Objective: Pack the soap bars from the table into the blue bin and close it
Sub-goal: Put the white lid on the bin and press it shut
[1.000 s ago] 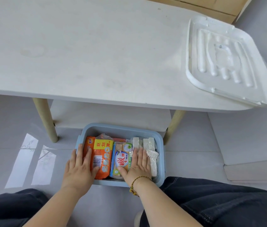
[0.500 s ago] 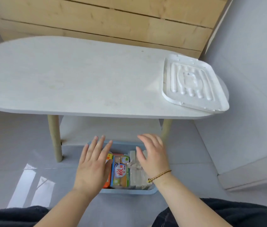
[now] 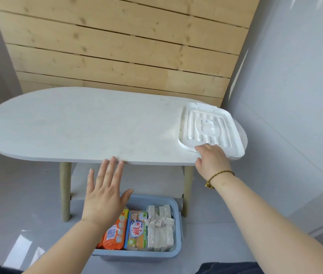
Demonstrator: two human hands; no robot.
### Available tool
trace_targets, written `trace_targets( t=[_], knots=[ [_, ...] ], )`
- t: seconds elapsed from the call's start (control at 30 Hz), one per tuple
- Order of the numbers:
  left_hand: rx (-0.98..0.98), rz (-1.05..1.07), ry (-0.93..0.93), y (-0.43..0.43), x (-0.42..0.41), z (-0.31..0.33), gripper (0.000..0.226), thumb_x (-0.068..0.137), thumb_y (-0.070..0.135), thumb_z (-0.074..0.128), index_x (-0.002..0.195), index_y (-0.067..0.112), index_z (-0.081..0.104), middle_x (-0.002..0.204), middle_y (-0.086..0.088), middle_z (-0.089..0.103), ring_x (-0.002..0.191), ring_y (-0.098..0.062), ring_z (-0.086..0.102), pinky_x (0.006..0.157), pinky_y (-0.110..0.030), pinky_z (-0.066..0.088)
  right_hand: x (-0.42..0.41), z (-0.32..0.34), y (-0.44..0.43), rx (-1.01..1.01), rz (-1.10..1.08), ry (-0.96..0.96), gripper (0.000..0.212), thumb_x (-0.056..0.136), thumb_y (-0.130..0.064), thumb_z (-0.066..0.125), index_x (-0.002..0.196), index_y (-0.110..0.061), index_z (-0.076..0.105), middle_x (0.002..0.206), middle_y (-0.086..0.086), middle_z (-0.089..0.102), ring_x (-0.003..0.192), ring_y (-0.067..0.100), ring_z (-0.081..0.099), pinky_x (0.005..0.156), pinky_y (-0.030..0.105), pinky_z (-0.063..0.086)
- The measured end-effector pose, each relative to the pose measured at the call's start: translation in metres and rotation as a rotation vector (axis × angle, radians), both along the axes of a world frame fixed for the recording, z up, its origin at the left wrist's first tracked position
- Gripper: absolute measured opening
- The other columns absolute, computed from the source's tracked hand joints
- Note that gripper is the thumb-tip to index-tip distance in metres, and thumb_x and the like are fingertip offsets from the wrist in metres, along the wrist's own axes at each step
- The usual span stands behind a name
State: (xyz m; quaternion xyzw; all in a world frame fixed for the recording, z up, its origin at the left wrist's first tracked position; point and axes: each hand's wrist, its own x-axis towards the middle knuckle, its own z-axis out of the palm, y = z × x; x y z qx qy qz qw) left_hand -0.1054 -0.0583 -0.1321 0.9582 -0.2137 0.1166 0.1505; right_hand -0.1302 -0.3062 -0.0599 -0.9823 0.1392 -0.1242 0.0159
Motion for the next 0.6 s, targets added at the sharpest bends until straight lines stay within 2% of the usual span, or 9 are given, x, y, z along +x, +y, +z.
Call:
trace_targets(
  t=[0.13, 0.2, 0.23, 0.27, 0.33, 0.4, 0.47, 0.53, 0.6],
  knots=[
    [0.013, -0.006, 0.055, 0.002, 0.001, 0.001, 0.089, 0.061, 0.073, -0.029, 0.133, 0.024, -0.010, 0.141, 0.005, -0.013, 0.133, -0.017, -0.015, 0.111, -0.042, -0.008, -0.007, -0.004, 0.000, 0.044, 0.098, 0.024, 0.034, 0.086, -0.017, 0.051, 0.119, -0.012, 0.054, 0.121, 0.002, 0.055, 0.114, 0.022, 0.046, 0.100, 0.025, 0.024],
    [0.021, 0.000, 0.079, 0.004, 0.003, 0.002, 0.073, 0.072, 0.072, -0.010, 0.128, 0.028, -0.022, 0.138, 0.007, -0.025, 0.130, -0.015, -0.026, 0.112, -0.041, -0.014, -0.013, -0.004, 0.005, 0.020, 0.139, 0.042, 0.029, 0.085, -0.018, 0.056, 0.113, -0.011, 0.057, 0.113, 0.003, 0.056, 0.109, 0.022, 0.049, 0.098, 0.028, 0.026],
    [0.031, 0.008, 0.093, 0.004, 0.003, 0.002, 0.068, 0.080, 0.069, 0.005, 0.125, 0.029, -0.027, 0.137, 0.006, -0.030, 0.127, -0.014, -0.031, 0.113, -0.042, -0.015, -0.017, -0.003, 0.009, -0.018, 0.157, -0.001, 0.022, 0.081, -0.011, 0.061, 0.103, -0.007, 0.061, 0.104, 0.006, 0.061, 0.101, 0.026, 0.053, 0.094, 0.030, 0.032],
    [0.041, 0.012, 0.110, 0.004, 0.004, 0.003, 0.070, 0.086, 0.063, 0.019, 0.123, 0.029, -0.031, 0.135, 0.006, -0.033, 0.126, -0.013, -0.034, 0.113, -0.042, -0.015, -0.021, -0.001, 0.011, -0.049, 0.185, -0.067, 0.014, 0.073, 0.000, 0.067, 0.086, -0.002, 0.064, 0.088, 0.010, 0.065, 0.086, 0.030, 0.059, 0.083, 0.033, 0.042],
    [0.038, 0.011, 0.132, 0.004, 0.004, 0.004, 0.075, 0.090, 0.054, 0.030, 0.122, 0.030, -0.033, 0.133, 0.008, -0.035, 0.125, -0.011, -0.034, 0.113, -0.041, -0.016, -0.029, -0.002, 0.016, -0.066, 0.249, -0.216, 0.026, 0.047, 0.017, 0.078, 0.057, 0.001, 0.060, 0.057, 0.012, 0.061, 0.056, 0.031, 0.060, 0.052, 0.026, 0.048],
    [-0.028, -0.006, 0.137, 0.005, 0.001, 0.009, 0.074, 0.091, 0.049, 0.035, 0.128, 0.029, -0.027, 0.136, 0.009, -0.031, 0.127, -0.008, -0.030, 0.114, -0.039, -0.014, -0.039, 0.006, 0.024, -0.078, 0.291, -0.269, 0.032, 0.038, 0.017, 0.081, 0.052, -0.001, 0.058, 0.053, 0.011, 0.060, 0.054, 0.027, 0.060, 0.043, 0.017, 0.045],
    [-0.145, -0.026, 0.163, 0.006, -0.002, 0.016, 0.073, 0.092, 0.041, 0.041, 0.138, 0.026, -0.014, 0.146, 0.008, -0.019, 0.134, -0.007, -0.021, 0.116, -0.036, -0.009, -0.049, 0.016, 0.031, -0.045, 0.357, -0.312, 0.030, 0.041, 0.017, 0.081, 0.056, 0.001, 0.061, 0.063, 0.013, 0.066, 0.067, 0.025, 0.063, 0.046, 0.018, 0.049],
    [-0.281, -0.034, 0.189, 0.007, -0.007, 0.026, 0.070, 0.092, 0.032, 0.045, 0.143, 0.020, -0.001, 0.155, 0.002, -0.002, 0.143, -0.013, -0.006, 0.117, -0.034, -0.002, -0.059, 0.027, 0.036, 0.037, 0.403, -0.348, 0.022, 0.052, 0.015, 0.076, 0.067, 0.004, 0.065, 0.079, 0.016, 0.072, 0.075, 0.024, 0.071, 0.056, 0.021, 0.053],
    [-0.440, -0.039, 0.197, 0.009, -0.011, 0.037, 0.065, 0.092, 0.023, 0.048, 0.144, 0.014, 0.009, 0.155, -0.005, 0.010, 0.144, -0.018, 0.005, 0.117, -0.035, 0.005, -0.069, 0.040, 0.043, 0.226, 0.424, -0.416, 0.014, 0.068, 0.012, 0.066, 0.081, 0.007, 0.067, 0.094, 0.009, 0.072, 0.087, 0.020, 0.069, 0.073, 0.007, 0.046]
  ],
)
